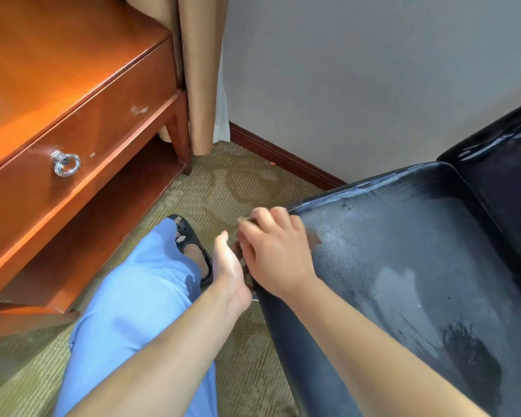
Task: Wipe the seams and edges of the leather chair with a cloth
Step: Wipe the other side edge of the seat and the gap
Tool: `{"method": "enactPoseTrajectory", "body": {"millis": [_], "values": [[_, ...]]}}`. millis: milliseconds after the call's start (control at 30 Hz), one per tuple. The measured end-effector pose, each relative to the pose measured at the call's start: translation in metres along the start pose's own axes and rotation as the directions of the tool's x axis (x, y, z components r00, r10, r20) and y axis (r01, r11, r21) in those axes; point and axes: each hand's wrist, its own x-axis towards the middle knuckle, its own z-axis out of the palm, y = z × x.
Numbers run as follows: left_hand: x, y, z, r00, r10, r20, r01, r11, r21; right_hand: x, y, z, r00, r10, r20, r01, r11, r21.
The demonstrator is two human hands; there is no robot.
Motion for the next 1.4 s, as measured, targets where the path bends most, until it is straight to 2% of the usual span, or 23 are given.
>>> {"method": "enactPoseTrajectory", "body": {"millis": [33, 67, 133, 200, 233, 367, 400, 467, 500, 567, 633, 667, 733, 767, 900, 967, 1033, 1167, 1200, 1233, 1300, 1333, 1400], "values": [[-0.001, 0.0, 0.001, 1.0, 0.008, 0.009, -0.008, 1.0, -0.015, -0.001, 0.0, 0.001, 0.996, -0.086, 0.027, 0.087, 0.996, -0.014], [0.0, 0.0, 0.001, 1.0, 0.012, 0.009, -0.012, 1.0, -0.012, -0.002, 0.004, 0.001, 0.996, -0.086, 0.026, 0.086, 0.996, -0.008], [0.0, -0.001, 0.0, 1.0, 0.003, 0.007, -0.003, 1.0, 0.016, -0.004, 0.012, -0.001, 0.984, 0.17, -0.047, -0.167, 0.984, 0.064], [-0.002, 0.0, -0.001, 1.0, -0.011, 0.01, 0.01, 0.999, 0.048, -0.003, 0.015, -0.006, 0.871, 0.477, -0.114, -0.454, 0.873, 0.178], [-0.003, 0.001, -0.001, 1.0, -0.014, 0.014, 0.013, 0.998, 0.061, -0.003, 0.015, -0.007, 0.845, 0.522, -0.118, -0.496, 0.847, 0.192], [-0.007, 0.001, 0.003, 0.998, -0.022, 0.063, 0.017, 0.996, 0.083, -0.006, 0.024, -0.009, 0.961, 0.268, -0.065, -0.261, 0.96, 0.102], [-0.007, 0.001, 0.004, 0.996, -0.024, 0.087, 0.015, 0.995, 0.103, -0.004, 0.03, -0.011, 0.95, 0.308, -0.042, -0.302, 0.947, 0.109], [-0.008, 0.001, 0.005, 0.995, -0.004, 0.103, -0.009, 0.991, 0.132, 0.004, 0.037, -0.015, 0.868, 0.497, 0.009, -0.491, 0.855, 0.168], [-0.008, 0.0, 0.005, 0.994, 0.01, 0.106, -0.024, 0.991, 0.133, 0.007, 0.036, -0.015, 0.86, 0.511, 0.012, -0.505, 0.846, 0.168], [-0.007, -0.002, 0.004, 0.992, 0.016, 0.127, -0.033, 0.991, 0.133, 0.006, 0.031, -0.012, 0.947, 0.322, -0.019, -0.317, 0.941, 0.119], [-0.005, -0.003, 0.004, 0.987, 0.017, 0.162, -0.042, 0.987, 0.154, 0.003, 0.036, -0.011, 0.982, 0.185, -0.031, -0.182, 0.979, 0.087], [-0.006, -0.003, 0.004, 0.985, 0.017, 0.173, -0.047, 0.984, 0.171, 0.004, 0.042, -0.012, 0.971, 0.236, -0.02, -0.234, 0.968, 0.086], [-0.008, -0.002, 0.005, 0.983, 0.002, 0.181, -0.034, 0.984, 0.174, 0.01, 0.049, -0.015, 0.874, 0.486, 0.007, -0.482, 0.864, 0.146], [-0.008, -0.002, 0.005, 0.983, -0.003, 0.186, -0.029, 0.985, 0.169, 0.011, 0.048, -0.015, 0.838, 0.544, 0.023, -0.54, 0.825, 0.165], [-0.006, -0.001, 0.009, 0.994, 0.033, 0.104, -0.05, 0.985, 0.164, 0.001, 0.052, -0.015, 0.965, 0.261, 0.001, -0.259, 0.958, 0.121], [-0.004, -0.002, 0.01, 0.998, 0.035, 0.056, -0.044, 0.987, 0.156, 0.005, 0.063, -0.018, 0.933, 0.358, 0.045, -0.36, 0.923, 0.137], [-0.001, -0.004, 0.01, 0.998, 0.034, 0.05, -0.041, 0.987, 0.152, 0.011, 0.064, -0.019, 0.845, 0.529, 0.083, -0.534, 0.827, 0.173], [0.004, -0.007, 0.01, 0.996, 0.071, 0.046, -0.079, 0.978, 0.193, 0.001, 0.056, -0.019, 0.956, 0.291, 0.046, -0.295, 0.942, 0.161], [0.005, -0.007, 0.01, 0.997, 0.072, 0.039, -0.078, 0.976, 0.206, -0.001, 0.062, -0.02, 0.959, 0.282, 0.042, -0.285, 0.947, 0.149], [0.005, -0.007, 0.01, 0.997, 0.066, 0.036, -0.072, 0.974, 0.214, 0.0, 0.066, -0.02, 0.939, 0.341, 0.053, -0.345, 0.927, 0.146], [0.003, -0.006, 0.01, 0.998, 0.057, 0.029, -0.063, 0.969, 0.241, 0.005, 0.067, -0.019, 0.831, 0.55, 0.082, -0.555, 0.814, 0.17], [0.004, -0.007, 0.01, 0.998, 0.064, 0.018, -0.067, 0.965, 0.255, 0.005, 0.063, -0.017, 0.807, 0.586, 0.079, -0.59, 0.788, 0.178], [0.008, -0.01, 0.008, 0.993, 0.115, -0.012, -0.106, 0.953, 0.284, 0.002, 0.056, -0.017, 0.874, 0.484, 0.052, -0.484, 0.855, 0.183]]}}
